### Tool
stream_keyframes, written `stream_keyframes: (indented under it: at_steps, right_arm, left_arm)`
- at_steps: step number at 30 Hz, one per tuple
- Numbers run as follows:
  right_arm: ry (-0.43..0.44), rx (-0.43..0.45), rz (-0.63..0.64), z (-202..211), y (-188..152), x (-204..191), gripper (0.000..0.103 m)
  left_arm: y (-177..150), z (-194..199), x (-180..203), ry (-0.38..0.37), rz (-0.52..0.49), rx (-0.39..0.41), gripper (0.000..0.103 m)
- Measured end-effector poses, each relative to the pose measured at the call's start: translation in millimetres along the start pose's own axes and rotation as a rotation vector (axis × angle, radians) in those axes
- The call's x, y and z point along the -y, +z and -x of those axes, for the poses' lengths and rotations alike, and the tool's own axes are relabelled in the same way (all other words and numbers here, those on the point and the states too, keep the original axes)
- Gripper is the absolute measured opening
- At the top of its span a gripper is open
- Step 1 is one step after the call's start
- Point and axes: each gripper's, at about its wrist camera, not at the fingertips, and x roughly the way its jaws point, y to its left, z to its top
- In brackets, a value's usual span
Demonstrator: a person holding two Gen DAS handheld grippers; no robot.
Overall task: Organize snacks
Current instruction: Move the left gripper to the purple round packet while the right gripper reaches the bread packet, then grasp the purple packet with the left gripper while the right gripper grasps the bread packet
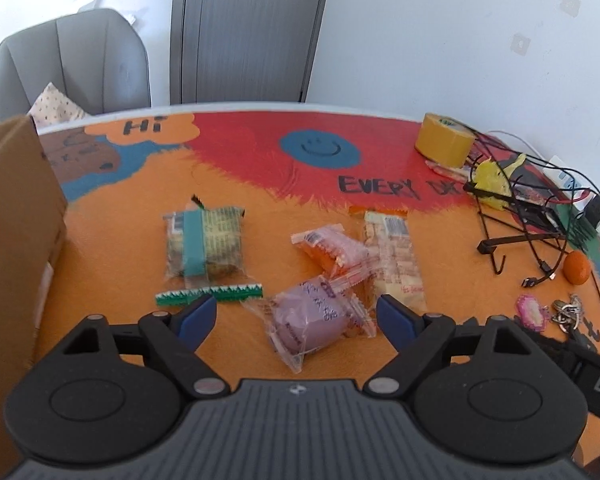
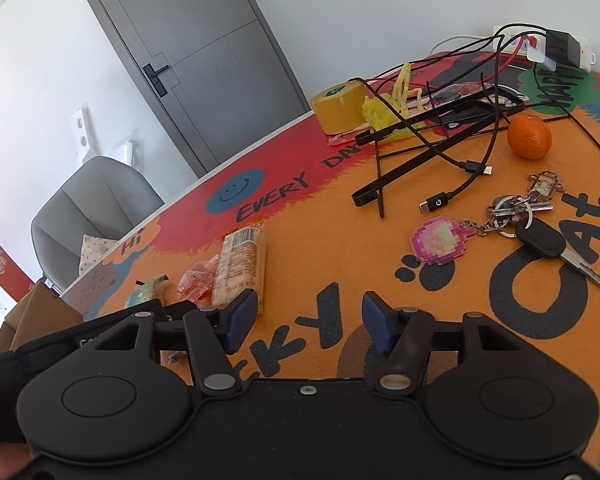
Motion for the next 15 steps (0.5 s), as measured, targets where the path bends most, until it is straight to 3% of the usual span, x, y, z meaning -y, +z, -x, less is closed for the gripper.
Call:
stream_keyframes:
  at_steps: [2,4,6,15]
  right_arm:
    - [-0.004,-0.003,0.004,-2.5,0.6,0.2,0.058]
    - [-0.003,-0.009,0.008,-5.8,0.7,-1.9,0.058]
    - [0.001,-0.017,0.016,-10.6,1.1,-5.0,0.058]
    - [0.025,-0.036,0.077,-30.6,2.2,-29.8,0.058]
  left_arm:
    - [-1.9,-4.0,-1.8,0.001,0.009,-0.004,0.081]
    - [-3.0,-3.7,-2.1,-0.001,0.001,0.014,0.067]
    - [-2.2,-2.6,-4.5,-0.012,0.006,0.020,0.045]
    - [0.1,10.0,-25.4,-0.031,0.040,0.017,0.035]
